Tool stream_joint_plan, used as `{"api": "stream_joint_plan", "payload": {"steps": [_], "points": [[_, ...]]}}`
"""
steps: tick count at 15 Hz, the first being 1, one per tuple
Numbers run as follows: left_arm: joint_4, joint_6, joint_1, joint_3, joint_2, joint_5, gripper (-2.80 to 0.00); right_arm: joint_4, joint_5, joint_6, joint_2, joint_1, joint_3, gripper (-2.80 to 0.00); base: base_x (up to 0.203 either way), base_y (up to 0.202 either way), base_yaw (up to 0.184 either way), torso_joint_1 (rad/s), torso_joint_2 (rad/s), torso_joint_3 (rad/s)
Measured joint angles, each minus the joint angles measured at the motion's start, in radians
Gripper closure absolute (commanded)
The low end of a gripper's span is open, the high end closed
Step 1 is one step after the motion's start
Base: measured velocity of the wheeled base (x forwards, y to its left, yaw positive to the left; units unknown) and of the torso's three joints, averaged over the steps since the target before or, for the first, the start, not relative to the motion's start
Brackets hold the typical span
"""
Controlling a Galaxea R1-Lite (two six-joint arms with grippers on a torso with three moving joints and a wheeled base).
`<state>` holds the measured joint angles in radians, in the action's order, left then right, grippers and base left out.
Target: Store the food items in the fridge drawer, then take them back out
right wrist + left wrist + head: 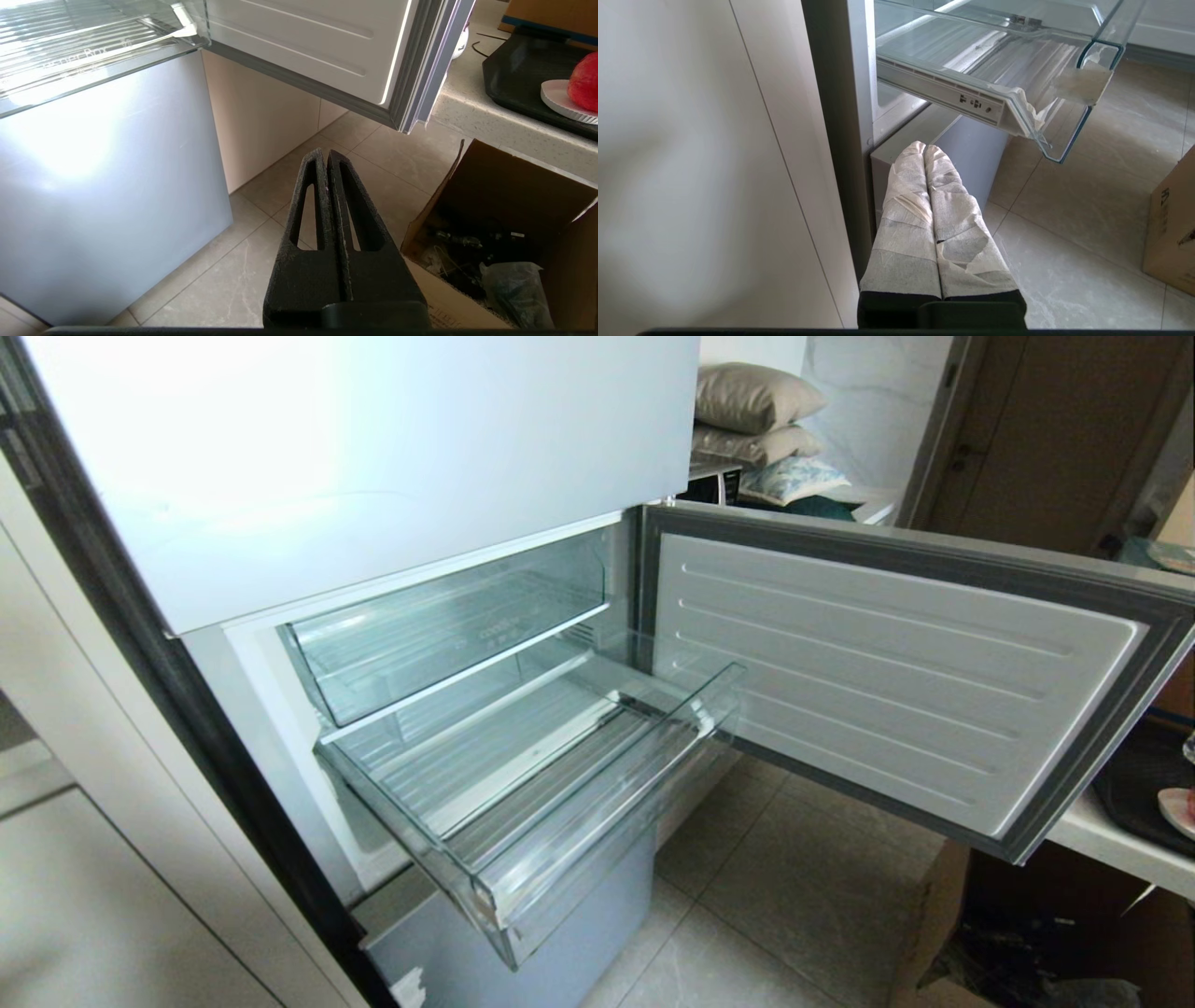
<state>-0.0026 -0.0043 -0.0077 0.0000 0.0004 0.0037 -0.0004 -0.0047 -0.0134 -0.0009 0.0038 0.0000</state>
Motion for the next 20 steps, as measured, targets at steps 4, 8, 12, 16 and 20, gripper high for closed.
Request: {"api": "stream_joint_plan", "payload": {"steps": [4,8,12,16,20], "points": [[0.0,0.0,0.0,0.0,0.0,0.0,0.0,0.002,0.0,-0.001,-0.001,0.0,0.0,0.0,-0.001,-0.003,0.1,0.002,0.0,0.002],[0.0,0.0,0.0,0.0,0.0,0.0,0.0,0.002,0.0,-0.001,-0.001,0.0,0.0,0.0,0.001,-0.007,0.176,0.003,0.0,0.003],[0.0,0.0,0.0,0.0,0.0,0.0,0.0,0.002,0.0,0.002,0.0,0.0,0.0,0.0,0.0,-0.007,0.174,0.001,0.0,0.005],[0.0,0.0,0.0,0.0,0.0,0.0,0.0,0.002,0.0,0.006,0.0,0.0,0.0,0.0,0.003,-0.008,0.173,0.001,0.0,0.005],[0.0,0.0,0.0,0.0,0.0,0.0,0.0,0.002,0.001,0.007,0.0,-0.001,0.0,0.0,0.0,-0.002,0.062,0.001,0.0,0.002]]}}
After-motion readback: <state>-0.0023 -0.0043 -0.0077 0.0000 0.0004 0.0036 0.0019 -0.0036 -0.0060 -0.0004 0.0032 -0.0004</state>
